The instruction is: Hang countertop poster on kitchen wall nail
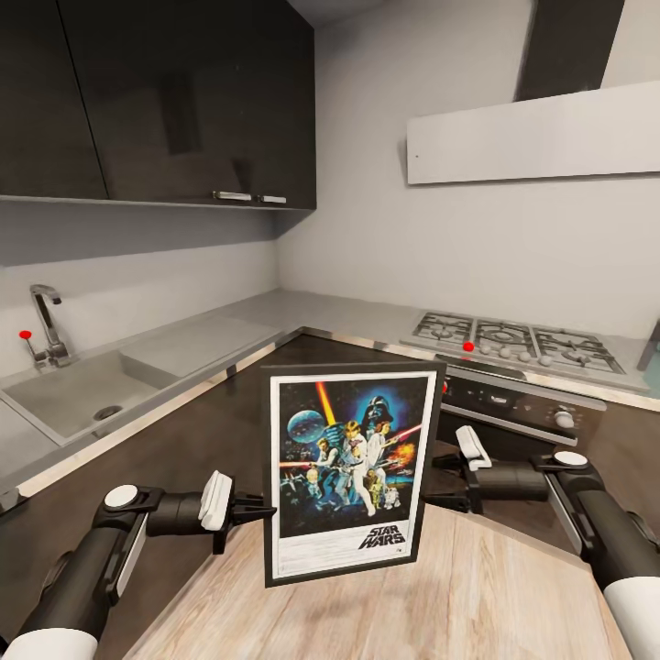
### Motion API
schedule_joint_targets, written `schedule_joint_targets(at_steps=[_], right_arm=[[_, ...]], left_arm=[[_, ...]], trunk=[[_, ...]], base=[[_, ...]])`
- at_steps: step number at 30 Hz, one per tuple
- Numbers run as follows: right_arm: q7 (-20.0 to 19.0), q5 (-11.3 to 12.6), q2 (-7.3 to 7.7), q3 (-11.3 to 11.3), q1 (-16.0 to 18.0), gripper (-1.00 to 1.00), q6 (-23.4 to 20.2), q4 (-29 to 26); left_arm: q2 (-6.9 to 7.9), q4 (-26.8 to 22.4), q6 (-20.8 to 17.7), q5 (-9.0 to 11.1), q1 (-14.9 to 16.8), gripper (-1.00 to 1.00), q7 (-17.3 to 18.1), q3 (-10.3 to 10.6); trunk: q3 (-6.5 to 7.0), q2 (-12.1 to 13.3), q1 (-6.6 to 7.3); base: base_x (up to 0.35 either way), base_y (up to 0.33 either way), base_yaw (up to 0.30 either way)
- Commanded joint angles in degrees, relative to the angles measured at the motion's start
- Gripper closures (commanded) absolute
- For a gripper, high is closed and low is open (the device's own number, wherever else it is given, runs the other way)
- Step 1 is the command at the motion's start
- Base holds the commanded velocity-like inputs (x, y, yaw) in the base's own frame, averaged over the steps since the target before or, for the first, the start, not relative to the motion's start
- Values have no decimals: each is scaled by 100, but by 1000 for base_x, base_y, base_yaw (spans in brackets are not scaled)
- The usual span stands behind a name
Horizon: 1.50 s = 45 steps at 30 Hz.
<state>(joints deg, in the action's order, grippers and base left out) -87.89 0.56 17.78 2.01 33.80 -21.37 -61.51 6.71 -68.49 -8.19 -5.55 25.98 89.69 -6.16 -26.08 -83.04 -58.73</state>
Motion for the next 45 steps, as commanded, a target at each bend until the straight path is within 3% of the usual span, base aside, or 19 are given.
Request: schedule_joint_targets(at_steps=[1,13,14,34,36,38,45], right_arm=[[-21,6,0,1,4,100,-60,-1],[-22,6,-2,1,4,100,-60,-1],[-24,6,-2,1,4,100,-60,-1],[-27,13,-2,4,4,100,-60,-10],[-27,14,-2,7,4,100,-60,-10],[-29,13,9,15,4,100,-59,-13],[-44,22,53,44,4,100,-51,-18]], left_arm=[[-3,-7,-33,-34,4,100,31,-9],[-3,-7,-40,-34,4,100,31,-10],[-3,-7,-41,-34,4,-100,31,-10],[8,10,-200,-74,4,-100,31,-44],[47,15,-200,-76,4,-100,31,-48],[266,18,-201,-65,4,-100,31,-58],[340,19,-200,-64,4,-100,31,-61]], trunk=[[-7,-4,0],[-7,-4,0],[-7,-4,0],[-7,-4,0],[-7,-4,0],[-7,-4,0],[-7,-4,0]], base=[[0,0,0],[0,0,0],[0,0,0],[0,0,0],[0,0,0],[0,0,0],[0,0,0]])
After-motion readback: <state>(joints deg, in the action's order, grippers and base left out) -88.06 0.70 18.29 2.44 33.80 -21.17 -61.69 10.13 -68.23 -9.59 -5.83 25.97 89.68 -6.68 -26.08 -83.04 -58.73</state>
